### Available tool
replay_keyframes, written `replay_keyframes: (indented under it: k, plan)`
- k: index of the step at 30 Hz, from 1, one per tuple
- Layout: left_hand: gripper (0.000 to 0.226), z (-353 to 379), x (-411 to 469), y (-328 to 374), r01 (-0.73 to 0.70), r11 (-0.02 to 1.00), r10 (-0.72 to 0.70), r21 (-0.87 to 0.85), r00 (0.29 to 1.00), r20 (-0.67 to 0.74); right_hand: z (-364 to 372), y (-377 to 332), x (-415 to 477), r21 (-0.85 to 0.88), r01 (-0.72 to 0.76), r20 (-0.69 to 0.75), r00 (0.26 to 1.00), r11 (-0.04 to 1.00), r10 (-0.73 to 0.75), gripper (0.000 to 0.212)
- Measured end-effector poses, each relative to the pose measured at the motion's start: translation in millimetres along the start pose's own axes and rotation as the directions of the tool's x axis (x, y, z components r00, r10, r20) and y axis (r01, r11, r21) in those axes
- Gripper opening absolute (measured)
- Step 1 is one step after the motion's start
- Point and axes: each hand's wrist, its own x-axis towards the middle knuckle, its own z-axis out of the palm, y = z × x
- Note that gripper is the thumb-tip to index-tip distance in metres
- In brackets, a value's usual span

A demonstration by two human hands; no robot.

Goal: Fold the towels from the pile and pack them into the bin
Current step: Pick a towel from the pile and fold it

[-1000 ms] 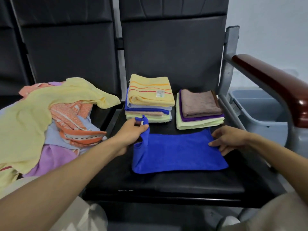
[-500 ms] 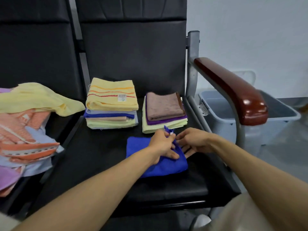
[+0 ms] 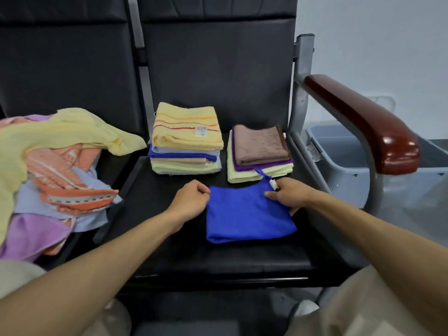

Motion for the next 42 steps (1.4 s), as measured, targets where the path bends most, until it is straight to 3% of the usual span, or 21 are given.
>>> replay_keyframes:
  k: [4,7,9,13,16,18,20,21,23,26,28,30,33,35,37,39,42]
  plan:
    - [0.008,3,4,-6,-0.008,0.999,0.006,0.044,0.999,0.034,3,-4,7,-0.193,0.012,-0.115,0.993,0.981,-0.035,0.043]
    - [0.006,8,7,-9,-0.015,0.997,0.011,0.082,0.999,0.053,4,-1,14,-0.103,-0.005,-0.132,0.991,0.995,-0.009,0.029]
    - [0.013,10,8,-9,-0.014,0.993,0.006,0.117,0.997,0.07,2,-2,11,-0.033,-0.004,-0.135,0.991,0.999,0.0,0.031]
    - [0.018,11,11,-5,0.005,0.991,-0.016,0.137,0.996,0.084,-3,-13,5,-0.215,0.136,-0.282,0.939,0.967,-0.195,0.04]
    - [0.014,14,11,-1,0.018,0.993,-0.027,0.119,0.997,0.071,-8,-28,-1,-0.21,0.241,-0.327,0.896,0.948,-0.3,0.034]
    - [0.011,19,14,1,0.029,0.998,-0.03,0.048,0.999,0.039,-11,-37,-7,-0.18,0.315,-0.304,0.883,0.932,-0.358,0.032]
    - [0.017,26,14,5,0.06,0.989,-0.059,-0.137,0.998,0.015,-13,-44,-10,-0.189,0.424,-0.312,0.829,0.886,-0.463,0.025]
    - [0.023,29,14,9,0.089,0.962,-0.083,-0.258,0.996,0.032,-14,-46,-11,-0.194,0.473,-0.324,0.796,0.86,-0.511,0.017]
    - [0.031,36,11,17,0.173,0.858,-0.124,-0.483,0.983,0.132,-15,-48,-11,-0.147,0.558,-0.351,0.742,0.817,-0.57,0.022]
    - [0.034,40,4,27,0.364,0.619,-0.166,-0.696,0.927,0.336,-18,-53,-17,0.151,0.639,-0.418,0.733,0.755,-0.537,0.02]
    - [0.041,37,2,27,0.476,0.491,-0.161,-0.729,0.872,0.462,-22,-53,-19,0.324,0.643,-0.465,0.747,0.694,-0.474,0.018]
    - [0.037,33,-4,29,0.535,0.433,-0.12,-0.725,0.832,0.542,-26,-50,-21,0.453,0.612,-0.466,0.782,0.648,-0.413,0.017]
    - [0.031,30,-8,35,0.512,0.366,-0.038,-0.777,0.843,0.537,-32,-44,-24,0.562,0.551,-0.464,0.827,0.617,-0.317,0.017]
    - [0.028,30,-3,39,0.38,0.472,-0.042,-0.796,0.911,0.41,-36,-36,-21,0.571,0.514,-0.485,0.841,0.64,-0.241,0.018]
    - [0.026,25,1,48,0.179,0.676,-0.018,-0.715,0.974,0.227,-40,-27,-15,0.568,0.478,-0.517,0.841,0.671,-0.161,0.02]
    - [0.023,18,8,60,0.012,0.808,0.063,-0.589,0.992,0.108,-45,-16,-5,0.538,0.438,-0.555,0.827,0.721,-0.088,0.02]
    - [0.03,13,27,81,-0.2,0.912,0.209,-0.359,0.978,-0.016,-50,-7,13,0.477,0.388,-0.616,0.788,0.789,-0.015,0.023]
